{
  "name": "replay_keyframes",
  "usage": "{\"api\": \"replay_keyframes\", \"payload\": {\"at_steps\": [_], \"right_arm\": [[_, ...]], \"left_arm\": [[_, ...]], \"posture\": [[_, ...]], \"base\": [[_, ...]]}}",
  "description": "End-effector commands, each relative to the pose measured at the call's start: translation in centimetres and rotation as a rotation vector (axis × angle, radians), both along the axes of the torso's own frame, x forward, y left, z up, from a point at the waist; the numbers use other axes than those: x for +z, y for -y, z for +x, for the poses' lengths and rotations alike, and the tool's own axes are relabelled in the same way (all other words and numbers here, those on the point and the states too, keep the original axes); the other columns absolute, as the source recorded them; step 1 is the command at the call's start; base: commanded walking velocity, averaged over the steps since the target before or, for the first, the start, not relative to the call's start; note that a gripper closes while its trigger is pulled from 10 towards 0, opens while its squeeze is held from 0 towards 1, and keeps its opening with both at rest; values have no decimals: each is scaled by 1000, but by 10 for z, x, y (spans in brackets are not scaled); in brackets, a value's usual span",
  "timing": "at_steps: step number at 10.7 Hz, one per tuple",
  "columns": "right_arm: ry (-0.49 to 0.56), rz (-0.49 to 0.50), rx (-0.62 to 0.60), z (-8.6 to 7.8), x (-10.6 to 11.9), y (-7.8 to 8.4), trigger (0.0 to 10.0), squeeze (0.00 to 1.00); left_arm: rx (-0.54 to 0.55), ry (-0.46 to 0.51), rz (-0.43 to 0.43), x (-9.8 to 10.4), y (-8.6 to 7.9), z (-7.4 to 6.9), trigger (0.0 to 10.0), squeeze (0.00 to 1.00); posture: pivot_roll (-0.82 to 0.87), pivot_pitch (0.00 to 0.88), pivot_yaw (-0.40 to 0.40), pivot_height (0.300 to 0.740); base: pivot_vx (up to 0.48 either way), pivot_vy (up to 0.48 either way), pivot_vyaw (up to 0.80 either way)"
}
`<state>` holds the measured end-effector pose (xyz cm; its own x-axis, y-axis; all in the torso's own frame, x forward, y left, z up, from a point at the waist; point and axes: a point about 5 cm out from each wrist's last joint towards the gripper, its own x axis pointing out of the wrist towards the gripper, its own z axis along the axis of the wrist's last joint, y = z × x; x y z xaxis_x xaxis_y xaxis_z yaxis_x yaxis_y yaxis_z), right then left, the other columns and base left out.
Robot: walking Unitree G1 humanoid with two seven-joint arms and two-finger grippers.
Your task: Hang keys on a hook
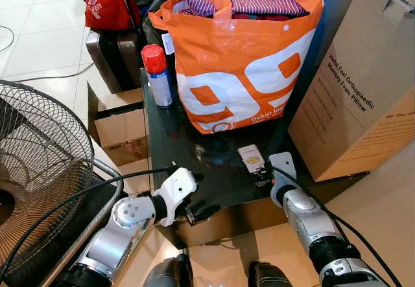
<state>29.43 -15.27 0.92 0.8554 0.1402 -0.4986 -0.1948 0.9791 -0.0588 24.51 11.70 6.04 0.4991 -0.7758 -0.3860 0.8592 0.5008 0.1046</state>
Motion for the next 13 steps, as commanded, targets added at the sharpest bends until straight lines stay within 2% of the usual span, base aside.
{"api": "replay_keyframes", "payload": {"at_steps": [1,5,7,8,9,12,13], "right_arm": [[-5,-6,-6,-2,-3,1,0,0],[69,-20,16,6,11,5,0,0],[253,41,101,7,43,3,0,0],[349,69,177,-2,63,1,0,0],[367,73,184,-4,67,2,0,0],[594,59,205,-26,110,4,0,0],[646,71,179,-32,118,5,0,0]], "left_arm": [[-14,4,17,0,1,-3,10000,255],[7,17,21,1,-2,3,10000,255],[40,45,23,6,-8,11,10000,251],[62,71,23,9,-11,15,10000,255],[66,83,24,11,-12,17,10000,255],[186,184,-18,23,-22,27,10000,251],[232,220,-49,28,-23,30,10000,247]], "posture": [[-149,142,57,740],[-141,114,58,740],[-133,73,59,740],[-128,42,61,740],[-126,34,61,740],[-127,0,83,740],[-127,0,84,740]], "base": [[0,0,0],[0,0,0],[0,0,0],[0,0,0],[0,0,0],[0,0,0],[0,0,0]]}}
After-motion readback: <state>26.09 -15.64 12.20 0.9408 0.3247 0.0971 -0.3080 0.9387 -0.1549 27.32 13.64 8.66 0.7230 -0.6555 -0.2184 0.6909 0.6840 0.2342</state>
